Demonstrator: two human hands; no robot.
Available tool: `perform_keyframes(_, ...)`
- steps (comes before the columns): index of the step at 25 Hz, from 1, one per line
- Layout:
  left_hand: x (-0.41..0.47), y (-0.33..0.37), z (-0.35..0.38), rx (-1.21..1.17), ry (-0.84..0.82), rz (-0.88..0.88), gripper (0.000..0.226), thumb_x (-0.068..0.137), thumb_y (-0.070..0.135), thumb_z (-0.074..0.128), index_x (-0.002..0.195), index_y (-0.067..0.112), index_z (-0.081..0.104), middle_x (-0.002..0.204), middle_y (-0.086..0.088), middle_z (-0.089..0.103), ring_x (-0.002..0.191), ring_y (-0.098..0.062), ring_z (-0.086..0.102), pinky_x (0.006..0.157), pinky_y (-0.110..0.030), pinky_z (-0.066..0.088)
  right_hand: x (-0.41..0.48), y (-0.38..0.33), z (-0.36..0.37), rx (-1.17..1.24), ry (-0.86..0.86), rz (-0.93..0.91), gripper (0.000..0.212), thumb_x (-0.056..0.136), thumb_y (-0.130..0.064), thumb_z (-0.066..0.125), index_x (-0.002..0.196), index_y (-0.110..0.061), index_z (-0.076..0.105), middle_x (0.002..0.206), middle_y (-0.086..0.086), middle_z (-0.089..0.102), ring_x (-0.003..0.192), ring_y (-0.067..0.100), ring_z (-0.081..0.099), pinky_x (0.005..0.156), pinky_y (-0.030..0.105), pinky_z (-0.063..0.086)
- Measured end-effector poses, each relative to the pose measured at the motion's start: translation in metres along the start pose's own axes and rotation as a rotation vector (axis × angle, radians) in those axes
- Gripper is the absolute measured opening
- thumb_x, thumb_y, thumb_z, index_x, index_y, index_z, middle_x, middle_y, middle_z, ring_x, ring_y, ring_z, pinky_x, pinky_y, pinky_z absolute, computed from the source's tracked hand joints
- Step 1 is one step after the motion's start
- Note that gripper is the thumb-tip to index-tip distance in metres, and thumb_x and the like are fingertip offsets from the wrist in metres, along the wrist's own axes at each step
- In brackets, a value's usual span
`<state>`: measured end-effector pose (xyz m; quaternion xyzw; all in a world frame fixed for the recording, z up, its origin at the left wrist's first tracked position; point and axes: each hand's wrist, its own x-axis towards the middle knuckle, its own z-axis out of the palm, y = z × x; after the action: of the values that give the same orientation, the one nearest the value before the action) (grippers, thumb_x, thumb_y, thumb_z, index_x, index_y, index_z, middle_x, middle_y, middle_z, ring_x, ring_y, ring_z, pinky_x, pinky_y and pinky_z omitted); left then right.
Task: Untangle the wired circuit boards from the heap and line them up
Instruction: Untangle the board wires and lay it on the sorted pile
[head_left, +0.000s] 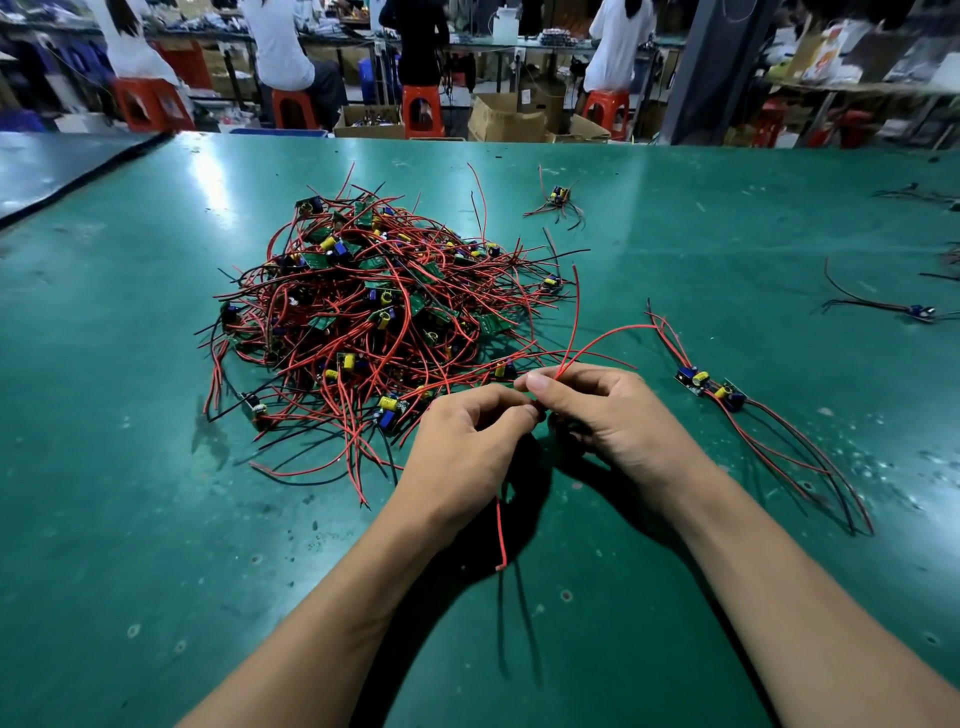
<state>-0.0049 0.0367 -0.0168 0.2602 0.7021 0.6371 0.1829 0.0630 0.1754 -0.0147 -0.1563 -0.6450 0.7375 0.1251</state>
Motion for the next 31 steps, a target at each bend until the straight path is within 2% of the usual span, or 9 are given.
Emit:
perform_keyframes(5,0.002,-0.002,-0.001,-0.022,0.01,-0.002,0.019,0.094,0.017,0.06,0.08,0.011,0.071,0.07,-0.011,0.067,0.067,-0.023,0.06,0.074,-0.05,0.053,0.002,0.001,-0.003,-0.104,-0.048,-0.046,0.024,0.079,-0.034,0.077,0.098,-0.018,0.08,0.085,-0.001,0.071,0.062,0.004,0.049,0.054,0.014,0.04)
perform_keyframes(8,0.002,-0.002,-0.002,0.028,-0.005,0.006,0.017,0.093,0.018,0.062,0.08,0.014,0.072,0.069,-0.006,0.069,0.065,-0.018,0.062,0.069,-0.041,0.053,0.003,0.002,0.0,-0.084,0.025,-0.034,0.024,0.075,-0.036,0.081,0.084,-0.014,0.078,0.071,0.004,0.063,0.057,0.009,0.05,0.047,0.019,0.039)
perform_keyframes(12,0.005,-0.003,-0.002,0.079,-0.024,0.016,0.015,0.091,0.019,0.063,0.08,0.015,0.072,0.073,-0.012,0.071,0.064,-0.018,0.062,0.065,-0.039,0.052,0.004,0.002,0.003,-0.021,0.102,0.025,0.017,0.081,-0.029,0.08,0.071,-0.019,0.071,0.055,-0.002,0.049,0.045,0.01,0.047,0.042,0.02,0.03)
perform_keyframes(15,0.006,-0.003,-0.001,0.081,-0.043,0.005,0.015,0.091,0.019,0.063,0.079,0.014,0.071,0.066,-0.009,0.068,0.058,-0.014,0.061,0.058,-0.027,0.047,0.006,0.001,0.002,0.017,0.163,0.032,0.023,0.084,-0.027,0.078,0.066,-0.02,0.066,0.051,-0.001,0.047,0.041,0.013,0.042,0.041,0.021,0.028)
perform_keyframes(17,0.006,-0.003,0.0,0.058,-0.066,-0.007,0.016,0.091,0.017,0.063,0.077,0.012,0.07,0.059,-0.002,0.065,0.052,-0.011,0.058,0.052,-0.02,0.044,0.008,0.0,-0.001,0.039,0.219,0.029,0.023,0.085,-0.027,0.078,0.067,-0.021,0.065,0.049,0.001,0.047,0.04,0.016,0.037,0.042,0.021,0.025)
perform_keyframes(21,0.005,-0.004,0.001,0.068,-0.103,-0.013,0.016,0.091,0.017,0.064,0.077,0.012,0.07,0.057,0.002,0.063,0.049,-0.011,0.056,0.05,-0.018,0.044,0.014,-0.001,-0.011,0.124,0.35,0.014,0.018,0.085,-0.024,0.077,0.075,-0.02,0.063,0.052,0.0,0.049,0.041,0.014,0.038,0.048,0.022,0.022)
perform_keyframes(26,0.005,-0.004,0.001,0.085,-0.129,-0.023,0.017,0.09,0.02,0.065,0.075,0.014,0.07,0.061,-0.002,0.061,0.053,-0.014,0.054,0.055,-0.025,0.045,0.021,-0.003,-0.019,0.248,0.439,-0.052,0.012,0.086,-0.012,0.075,0.082,-0.013,0.063,0.059,-0.003,0.055,0.042,0.006,0.044,0.042,0.019,0.039)
perform_keyframes(29,0.005,-0.004,0.001,0.092,-0.143,-0.022,0.017,0.09,0.021,0.065,0.075,0.016,0.07,0.061,-0.002,0.061,0.053,-0.013,0.054,0.054,-0.023,0.044,0.022,-0.005,-0.023,0.267,0.464,-0.04,0.009,0.089,-0.014,0.072,0.09,-0.01,0.064,0.056,-0.006,0.051,0.042,0.005,0.043,0.042,0.017,0.039)
perform_keyframes(31,0.006,-0.004,0.0,0.092,-0.141,-0.016,0.017,0.09,0.022,0.065,0.075,0.016,0.07,0.062,-0.002,0.063,0.053,-0.013,0.054,0.054,-0.024,0.044,0.022,-0.008,-0.022,0.316,0.45,-0.015,0.012,0.091,-0.017,0.07,0.084,-0.009,0.065,0.056,-0.006,0.048,0.041,0.004,0.04,0.04,0.016,0.037)
